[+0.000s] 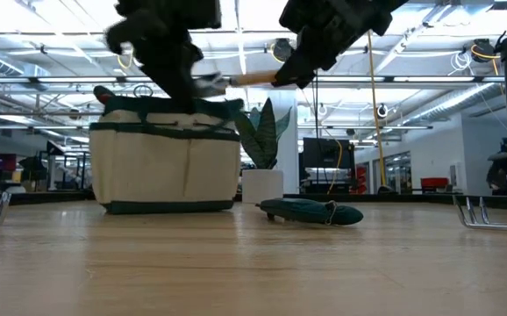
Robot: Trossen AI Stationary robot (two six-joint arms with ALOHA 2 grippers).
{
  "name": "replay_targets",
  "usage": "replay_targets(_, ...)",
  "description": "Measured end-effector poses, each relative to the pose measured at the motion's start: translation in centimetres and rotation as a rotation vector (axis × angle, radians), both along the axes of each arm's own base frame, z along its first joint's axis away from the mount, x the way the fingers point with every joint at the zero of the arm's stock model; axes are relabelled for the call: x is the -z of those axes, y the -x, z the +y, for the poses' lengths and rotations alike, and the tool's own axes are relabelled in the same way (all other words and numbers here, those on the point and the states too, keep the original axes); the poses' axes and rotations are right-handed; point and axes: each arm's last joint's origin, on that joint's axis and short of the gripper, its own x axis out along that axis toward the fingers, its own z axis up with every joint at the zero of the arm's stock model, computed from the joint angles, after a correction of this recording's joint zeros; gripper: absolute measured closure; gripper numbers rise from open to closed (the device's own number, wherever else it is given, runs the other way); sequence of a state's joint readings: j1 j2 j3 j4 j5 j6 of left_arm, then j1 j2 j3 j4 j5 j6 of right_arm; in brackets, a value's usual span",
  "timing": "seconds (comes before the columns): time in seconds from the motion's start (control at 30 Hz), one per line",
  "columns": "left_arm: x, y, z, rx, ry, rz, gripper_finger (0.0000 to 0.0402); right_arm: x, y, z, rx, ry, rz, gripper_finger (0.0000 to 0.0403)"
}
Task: Pick & Place Garden tools in Gardening bag
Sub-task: Put the brown trowel into the brown gardening bag
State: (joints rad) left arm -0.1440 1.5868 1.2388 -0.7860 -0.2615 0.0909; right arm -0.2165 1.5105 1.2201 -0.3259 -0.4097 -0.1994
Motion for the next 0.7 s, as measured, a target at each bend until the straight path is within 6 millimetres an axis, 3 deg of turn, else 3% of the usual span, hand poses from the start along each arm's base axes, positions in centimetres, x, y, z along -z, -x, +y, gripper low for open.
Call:
replay_targets(0.2, -0.5, 0.8, -1.4, 0.111, -0.030, 0.019, 0.0395, 0.1, 0.1, 0.1, 0.040, -0.079, 0.036, 0.0340)
replay_targets(0.5, -0.8, 0.9, -1.9, 0.155, -0.051, 0.010, 0.0361, -0.5, -0.3, 0.6, 0.006, -0.233, -0.002, 0.0341)
replay_targets(0.7, -0.8, 1.0, -2.1, 0.139, -0.042, 0.007, 0.0337, -0.3, -0.7, 1.1, 0.022, -0.223, -0.004, 0.0341)
